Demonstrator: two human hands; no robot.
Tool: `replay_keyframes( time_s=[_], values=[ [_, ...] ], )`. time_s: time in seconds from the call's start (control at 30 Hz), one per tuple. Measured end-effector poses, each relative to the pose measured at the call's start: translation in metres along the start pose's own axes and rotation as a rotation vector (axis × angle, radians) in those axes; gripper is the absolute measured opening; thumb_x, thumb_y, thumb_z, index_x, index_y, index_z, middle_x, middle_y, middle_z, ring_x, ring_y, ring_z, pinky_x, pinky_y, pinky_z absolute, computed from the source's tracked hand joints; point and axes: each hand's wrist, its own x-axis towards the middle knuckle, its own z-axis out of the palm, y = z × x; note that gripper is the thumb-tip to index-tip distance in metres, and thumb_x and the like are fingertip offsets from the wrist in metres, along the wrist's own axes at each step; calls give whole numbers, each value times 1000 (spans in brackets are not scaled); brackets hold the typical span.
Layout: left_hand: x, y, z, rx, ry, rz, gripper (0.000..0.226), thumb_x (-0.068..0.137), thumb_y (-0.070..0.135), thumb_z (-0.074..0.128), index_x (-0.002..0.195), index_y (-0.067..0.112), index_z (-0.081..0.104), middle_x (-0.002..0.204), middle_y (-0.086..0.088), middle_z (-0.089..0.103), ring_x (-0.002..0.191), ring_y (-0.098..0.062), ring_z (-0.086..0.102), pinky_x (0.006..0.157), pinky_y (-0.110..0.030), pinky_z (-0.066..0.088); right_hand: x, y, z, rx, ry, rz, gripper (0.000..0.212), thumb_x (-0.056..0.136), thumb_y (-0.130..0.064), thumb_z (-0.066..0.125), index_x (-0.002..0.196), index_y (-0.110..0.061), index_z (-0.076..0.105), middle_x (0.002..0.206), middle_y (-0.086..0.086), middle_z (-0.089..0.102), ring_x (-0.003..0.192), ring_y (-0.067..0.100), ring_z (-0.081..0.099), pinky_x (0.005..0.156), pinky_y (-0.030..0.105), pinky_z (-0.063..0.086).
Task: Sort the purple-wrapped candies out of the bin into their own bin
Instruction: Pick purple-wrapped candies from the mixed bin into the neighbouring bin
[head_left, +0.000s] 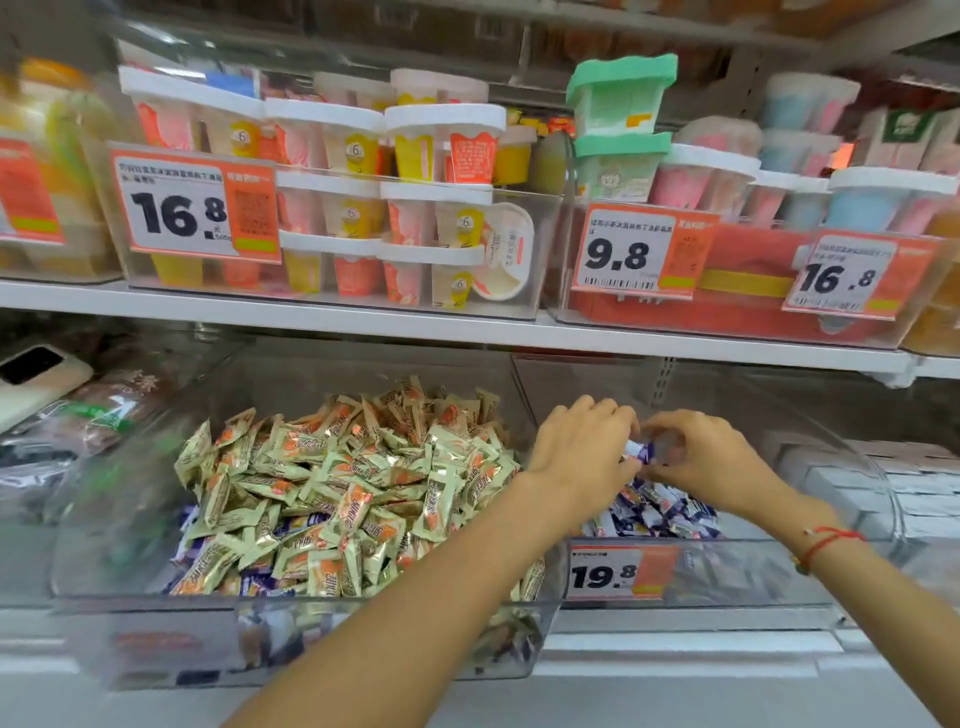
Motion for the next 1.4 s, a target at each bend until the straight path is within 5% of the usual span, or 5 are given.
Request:
replay_keyframes(
  time_s=[0.5, 0.67, 1.07, 1.2, 1.4],
  values=[
    [-192, -151, -87, 422, 399, -275, 31, 88, 28, 50, 111, 16, 66, 116, 3, 64, 109, -19, 55, 86, -36, 45, -39, -153, -1, 342, -73, -558, 21, 89, -39, 61, 110, -45, 64, 101, -33, 62, 91, -5, 58, 74, 19, 48],
    [-242, -200, -106, 527, 366, -538, 48, 81, 20, 68, 126, 8, 58, 125, -10, 59, 112, -32, 52, 85, -48, 48, 1, -243, 44, 91, -254, -891, 30, 96, -37, 54, 126, -33, 58, 121, -13, 61, 112, 4, 51, 94, 29, 44],
    [-252, -189, -96, 303, 419, -804, 18, 93, 30, 51, 109, 24, 58, 96, 6, 61, 94, -23, 58, 60, -32, 37, 38, -321, 148, -113, -182, -1349, 26, 95, -31, 55, 118, -21, 62, 115, 8, 56, 99, 26, 49, 72, 43, 46],
    [-254, -190, -97, 283, 398, -813, 22, 96, 32, 46, 115, 26, 55, 104, 8, 60, 98, -22, 58, 62, -33, 38, 56, -301, 125, -92, -60, -1210, 22, 91, -20, 60, 113, -20, 62, 100, 0, 59, 89, 18, 52, 59, 35, 49],
    [-254, -190, -98, 262, 398, -806, 22, 96, 33, 48, 116, 29, 55, 102, 10, 60, 92, -23, 61, 59, -31, 35, 76, -215, 90, -195, -107, -653, 49, 93, -63, 19, 135, -52, 41, 136, -11, 50, 131, 18, 39, 107, 43, 32]
  ],
)
